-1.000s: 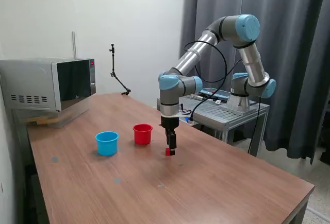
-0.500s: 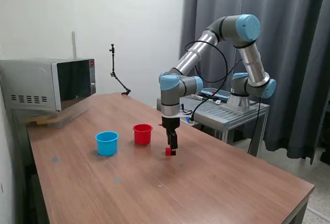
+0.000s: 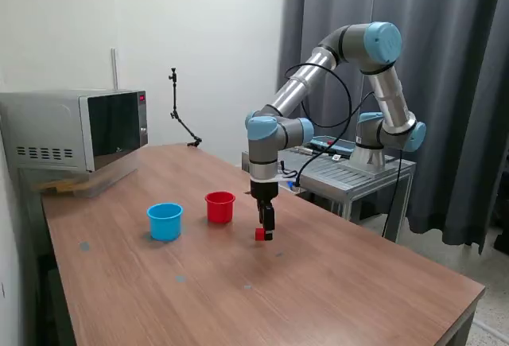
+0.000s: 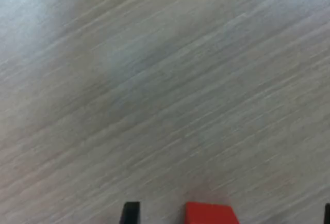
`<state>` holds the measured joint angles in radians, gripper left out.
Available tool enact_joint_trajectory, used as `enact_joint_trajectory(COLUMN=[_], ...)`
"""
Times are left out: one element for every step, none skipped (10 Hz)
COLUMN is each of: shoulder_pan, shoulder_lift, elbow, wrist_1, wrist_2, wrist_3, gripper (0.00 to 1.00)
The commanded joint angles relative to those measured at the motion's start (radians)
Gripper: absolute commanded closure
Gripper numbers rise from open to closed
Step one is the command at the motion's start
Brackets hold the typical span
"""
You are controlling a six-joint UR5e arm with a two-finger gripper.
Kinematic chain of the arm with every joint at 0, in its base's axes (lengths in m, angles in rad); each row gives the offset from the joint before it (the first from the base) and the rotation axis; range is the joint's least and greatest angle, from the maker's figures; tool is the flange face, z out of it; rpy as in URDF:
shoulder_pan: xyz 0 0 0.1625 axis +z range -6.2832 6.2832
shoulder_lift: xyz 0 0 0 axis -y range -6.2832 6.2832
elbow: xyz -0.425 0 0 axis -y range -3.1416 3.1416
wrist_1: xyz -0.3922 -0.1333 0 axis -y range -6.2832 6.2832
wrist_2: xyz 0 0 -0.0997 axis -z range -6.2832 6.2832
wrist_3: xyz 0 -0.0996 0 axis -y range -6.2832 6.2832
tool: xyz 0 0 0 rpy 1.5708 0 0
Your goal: Place red objects in the red bin, and blue objects in the blue bin.
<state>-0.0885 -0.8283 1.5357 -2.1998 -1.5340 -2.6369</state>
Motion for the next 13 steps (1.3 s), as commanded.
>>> enact_joint_trajectory(shoulder_pan=[0.0,0.0,0.0,-0.002,-0.002,-0.002,-0.004,-0.004,-0.005,-0.007,-0.01,-0.01,-0.011], shoulder_lift=[0.0,0.0,0.0,0.0,0.0,0.0,0.0,0.0,0.0,0.001,0.0,0.001,0.001], elbow=[0.001,0.001,0.003,0.004,0.006,0.006,0.007,0.009,0.009,0.014,0.017,0.018,0.017], wrist_1=[0.0,-0.003,-0.006,-0.009,-0.011,-0.011,-0.011,-0.011,-0.011,-0.011,-0.011,-0.011,-0.011], wrist_2=[0.0,0.002,0.002,0.024,0.029,0.028,0.029,0.028,0.028,0.028,0.028,0.028,0.028], wrist_3=[-0.002,-0.017,-0.018,-0.02,-0.02,-0.02,-0.02,-0.02,-0.02,-0.02,-0.02,-0.02,-0.02], gripper=[0.0,0.0,0.0,0.0,0.0,0.0,0.0,0.0,0.0,0.0,0.0,0.0,0.0])
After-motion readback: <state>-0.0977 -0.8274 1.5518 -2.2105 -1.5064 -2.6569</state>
